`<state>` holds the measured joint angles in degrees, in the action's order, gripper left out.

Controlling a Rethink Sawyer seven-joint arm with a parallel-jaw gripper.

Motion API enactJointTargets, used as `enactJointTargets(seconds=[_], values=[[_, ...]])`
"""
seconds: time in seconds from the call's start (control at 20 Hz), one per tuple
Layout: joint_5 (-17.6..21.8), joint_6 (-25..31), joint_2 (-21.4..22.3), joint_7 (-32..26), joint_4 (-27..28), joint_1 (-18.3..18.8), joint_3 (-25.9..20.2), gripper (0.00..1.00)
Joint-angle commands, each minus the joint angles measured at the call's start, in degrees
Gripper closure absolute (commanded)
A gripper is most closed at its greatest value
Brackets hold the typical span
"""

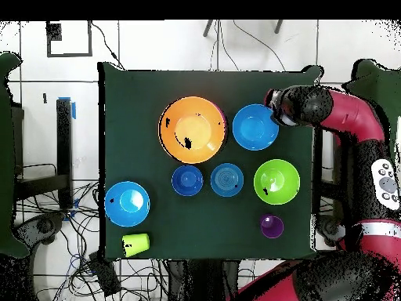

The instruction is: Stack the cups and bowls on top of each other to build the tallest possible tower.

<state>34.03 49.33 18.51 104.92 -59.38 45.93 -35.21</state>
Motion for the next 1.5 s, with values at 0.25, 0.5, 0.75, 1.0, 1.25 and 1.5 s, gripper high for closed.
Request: enactJointTargets(seconds=[0.25,0.5,0.75,1.0,1.25,1.5], values=[[0.9,2.8,-0.8,-16.3,-3.0,-1.0,-1.6,0.0],[1.0,1.2,-1.4,-17.2,-4.1,0.1,-2.2,0.0],[1.0,1.7,-1.4,-17.0,-3.8,0.0,-2.4,0.0],[0.7,2.4,-1.7,-17.6,-3.5,0.1,-2.7,0.0],[1.0,4.2,-1.5,-18.2,-2.0,-0.7,-2.4,0.0],[3.1,3.3,0.9,-15.9,-2.6,-2.4,-0.2,0.0]])
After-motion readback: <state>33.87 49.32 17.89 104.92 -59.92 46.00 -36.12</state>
